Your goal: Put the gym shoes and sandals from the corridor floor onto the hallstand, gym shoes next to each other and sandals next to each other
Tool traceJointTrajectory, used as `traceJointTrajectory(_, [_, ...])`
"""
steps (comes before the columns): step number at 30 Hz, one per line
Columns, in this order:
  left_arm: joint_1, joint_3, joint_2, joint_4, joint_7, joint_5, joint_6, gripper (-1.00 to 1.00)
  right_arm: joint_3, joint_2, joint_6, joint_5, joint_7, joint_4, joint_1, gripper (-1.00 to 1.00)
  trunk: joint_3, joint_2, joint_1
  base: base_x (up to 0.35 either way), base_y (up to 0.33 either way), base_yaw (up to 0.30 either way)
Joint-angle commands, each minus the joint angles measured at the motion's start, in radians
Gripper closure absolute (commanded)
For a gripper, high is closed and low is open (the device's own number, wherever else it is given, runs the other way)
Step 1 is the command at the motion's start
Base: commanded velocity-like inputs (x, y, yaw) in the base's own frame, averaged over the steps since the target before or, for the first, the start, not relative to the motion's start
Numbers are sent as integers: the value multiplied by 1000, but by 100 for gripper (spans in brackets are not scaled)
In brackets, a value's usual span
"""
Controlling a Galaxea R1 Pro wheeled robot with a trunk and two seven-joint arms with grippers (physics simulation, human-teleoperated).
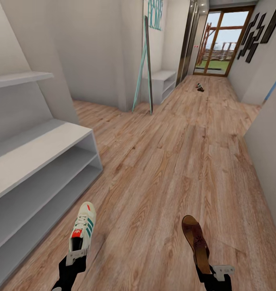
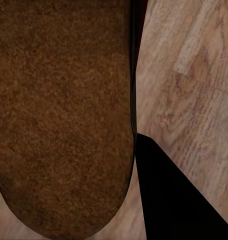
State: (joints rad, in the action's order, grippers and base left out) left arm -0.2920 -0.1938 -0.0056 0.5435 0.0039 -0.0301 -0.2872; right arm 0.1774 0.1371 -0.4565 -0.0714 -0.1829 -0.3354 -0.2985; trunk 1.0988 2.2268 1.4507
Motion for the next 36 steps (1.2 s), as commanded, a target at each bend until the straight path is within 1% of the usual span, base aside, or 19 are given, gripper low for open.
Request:
traceJointTrajectory(1, [-1, -3, -1, -1, 1, -3, -3, 100, 8, -1, -2, -4, -7, 1, -1, 100, -1, 0, 0, 0, 0, 0])
traceJointTrajectory(2, [-1, -3, -1, -1, 1, -3, -3, 100, 8, -1, -2, -4, -7, 1, -1, 100, -2, 0, 0, 0, 0, 0])
traceJointTrajectory(31, [-1, -12, -1, -3, 2, -1, -2, 100, 8, -1, -3, -4, -7, 6, -1, 100, 43, 203, 111, 0, 0, 0])
traceJointTrajectory(36, [-1, -12, -2, -3, 3, -1, -3, 100, 8, -1, -3, -4, -7, 6, -1, 100, 35, 203, 111, 0, 0, 0])
